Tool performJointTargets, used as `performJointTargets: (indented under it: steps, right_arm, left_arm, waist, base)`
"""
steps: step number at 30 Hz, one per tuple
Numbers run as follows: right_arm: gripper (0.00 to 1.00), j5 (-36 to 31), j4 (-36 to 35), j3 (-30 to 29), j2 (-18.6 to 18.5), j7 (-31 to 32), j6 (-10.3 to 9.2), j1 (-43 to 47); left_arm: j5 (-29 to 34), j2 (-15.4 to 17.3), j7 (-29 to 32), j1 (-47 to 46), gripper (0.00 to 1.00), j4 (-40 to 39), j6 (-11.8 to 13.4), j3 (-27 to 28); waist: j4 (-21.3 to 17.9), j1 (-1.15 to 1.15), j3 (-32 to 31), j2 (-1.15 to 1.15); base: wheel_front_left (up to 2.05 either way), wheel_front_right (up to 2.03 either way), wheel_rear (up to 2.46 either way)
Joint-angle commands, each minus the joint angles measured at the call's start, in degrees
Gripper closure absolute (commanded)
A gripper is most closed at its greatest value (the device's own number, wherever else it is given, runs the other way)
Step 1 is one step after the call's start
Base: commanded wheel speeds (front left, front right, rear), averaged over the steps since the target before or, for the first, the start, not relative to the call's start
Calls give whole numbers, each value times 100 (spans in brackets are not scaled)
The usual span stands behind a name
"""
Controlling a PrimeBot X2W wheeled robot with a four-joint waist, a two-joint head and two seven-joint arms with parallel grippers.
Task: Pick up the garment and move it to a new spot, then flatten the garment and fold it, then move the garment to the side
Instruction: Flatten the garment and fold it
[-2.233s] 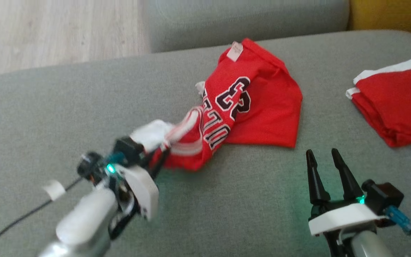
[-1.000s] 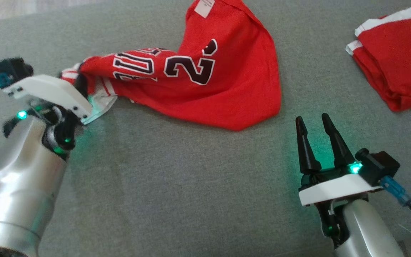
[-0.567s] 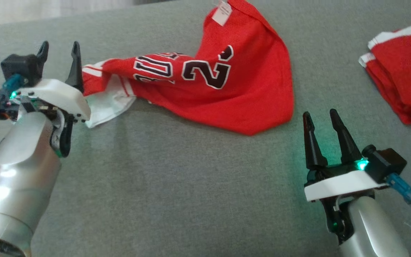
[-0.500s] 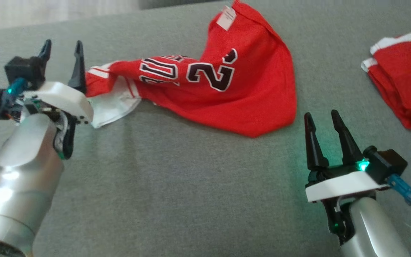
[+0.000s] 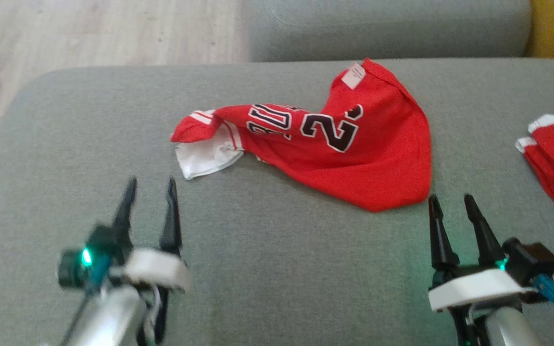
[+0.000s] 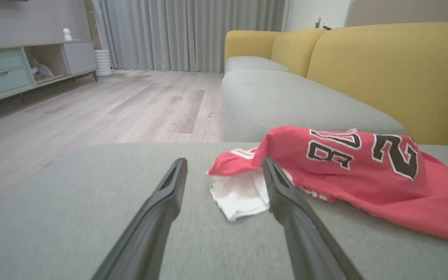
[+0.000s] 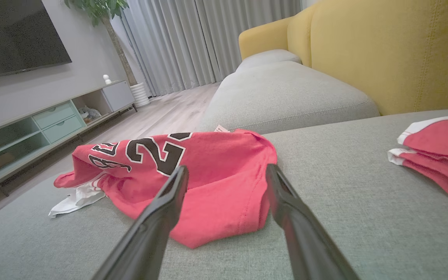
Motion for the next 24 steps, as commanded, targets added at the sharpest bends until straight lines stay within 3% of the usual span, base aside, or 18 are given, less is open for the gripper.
performJointTargets:
  steps: [1, 5, 12, 14, 24]
  right_arm:
    - [0, -64, -133, 97, -25, -62, -4, -35]
    - [0, -174, -25, 3, -25, -62, -4, 51]
    - [0, -244, 295, -381, -25, 199, -4, -302]
    - [0, 157, 534, -535, -25, 401, -4, -506]
    - [0, 644, 2187, -678, -25, 1122, -4, -1523]
  left_arm:
    - [62, 69, -54, -137, 0, -245, 52, 288]
    - [241, -160, -55, 426, 0, -571, 74, 465]
    - [501, -365, -55, 572, 0, -444, -186, 492]
    - [432, -441, -55, 548, 0, -316, -276, 497]
    - [413, -658, -55, 245, 0, 52, -507, 480]
  waist:
    - [97, 2, -92, 0]
    - [210, 2, -122, 0]
    - [343, 2, 9, 0]
    - [387, 2, 78, 0]
    - [668, 2, 408, 0]
  base:
    - [0, 0, 0]
    - [0, 0, 0]
    - [0, 0, 0]
    - [0, 0, 0]
    - [0, 0, 0]
